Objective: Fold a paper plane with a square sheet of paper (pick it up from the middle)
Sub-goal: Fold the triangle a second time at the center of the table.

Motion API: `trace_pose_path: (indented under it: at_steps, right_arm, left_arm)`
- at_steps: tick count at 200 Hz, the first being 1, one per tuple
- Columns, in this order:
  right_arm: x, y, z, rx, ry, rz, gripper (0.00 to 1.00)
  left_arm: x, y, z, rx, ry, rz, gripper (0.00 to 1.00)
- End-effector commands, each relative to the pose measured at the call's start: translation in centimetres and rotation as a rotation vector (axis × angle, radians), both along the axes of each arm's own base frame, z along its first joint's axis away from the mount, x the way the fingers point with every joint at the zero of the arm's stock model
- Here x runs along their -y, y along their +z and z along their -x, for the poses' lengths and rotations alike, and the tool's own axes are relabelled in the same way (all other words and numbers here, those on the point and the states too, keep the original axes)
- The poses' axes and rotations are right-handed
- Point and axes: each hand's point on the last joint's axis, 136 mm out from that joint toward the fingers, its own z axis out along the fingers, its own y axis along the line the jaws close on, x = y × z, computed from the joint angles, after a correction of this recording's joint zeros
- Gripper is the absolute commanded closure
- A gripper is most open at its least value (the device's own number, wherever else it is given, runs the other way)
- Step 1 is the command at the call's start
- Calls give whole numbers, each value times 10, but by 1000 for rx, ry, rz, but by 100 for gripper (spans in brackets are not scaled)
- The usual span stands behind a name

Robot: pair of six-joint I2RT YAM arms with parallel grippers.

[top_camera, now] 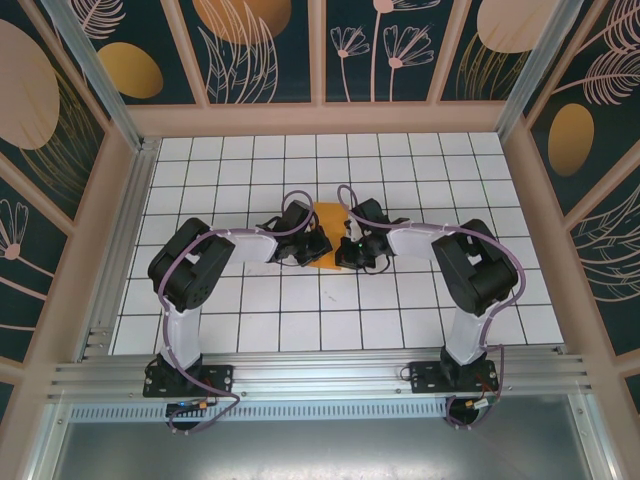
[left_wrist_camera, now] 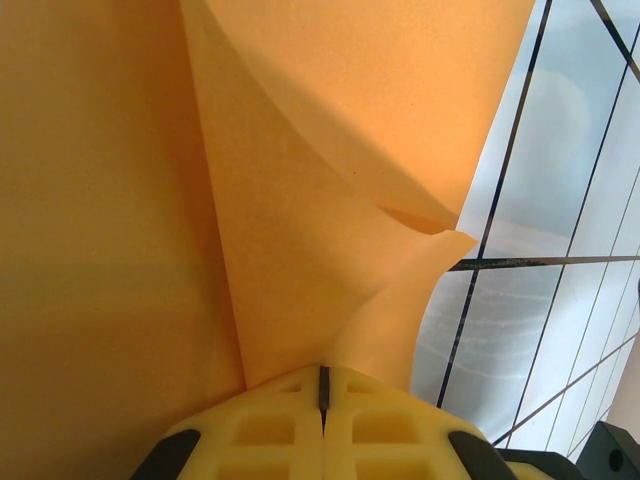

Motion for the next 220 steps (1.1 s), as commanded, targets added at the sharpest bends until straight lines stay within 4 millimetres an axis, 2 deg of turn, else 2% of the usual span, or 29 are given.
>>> trace_pose_path:
  at_steps: [1,39,72,124,173,199,220]
  right_arm:
    - [36,-43,29,-116,-18,194,98]
    - [64,-63,40,-145,-34,355,99]
    - [73,-69,47,-158,-31,399,99]
    - [74,-70,51,-164,-29,394,99]
    - [71,-68,52,-161,-30,374,99]
    - [70,-67,53,-161,-29,363,99]
    - [70,-67,52,-160,-31,360,99]
  left_arm:
    - [-17,-10,-1,-13,39,-67,92]
    - [-24,-3,-19,15,52,-52,89]
    - [-34,-6,-32,19,48,-93,89]
    - [-48,-17,-51,28,34,-150,89]
    - [-85,-29,-78,52,78,-249,89]
    - [-98,-23,-96,85,77,-257,89]
    - [-107,-9,-110,120,101,-255,88]
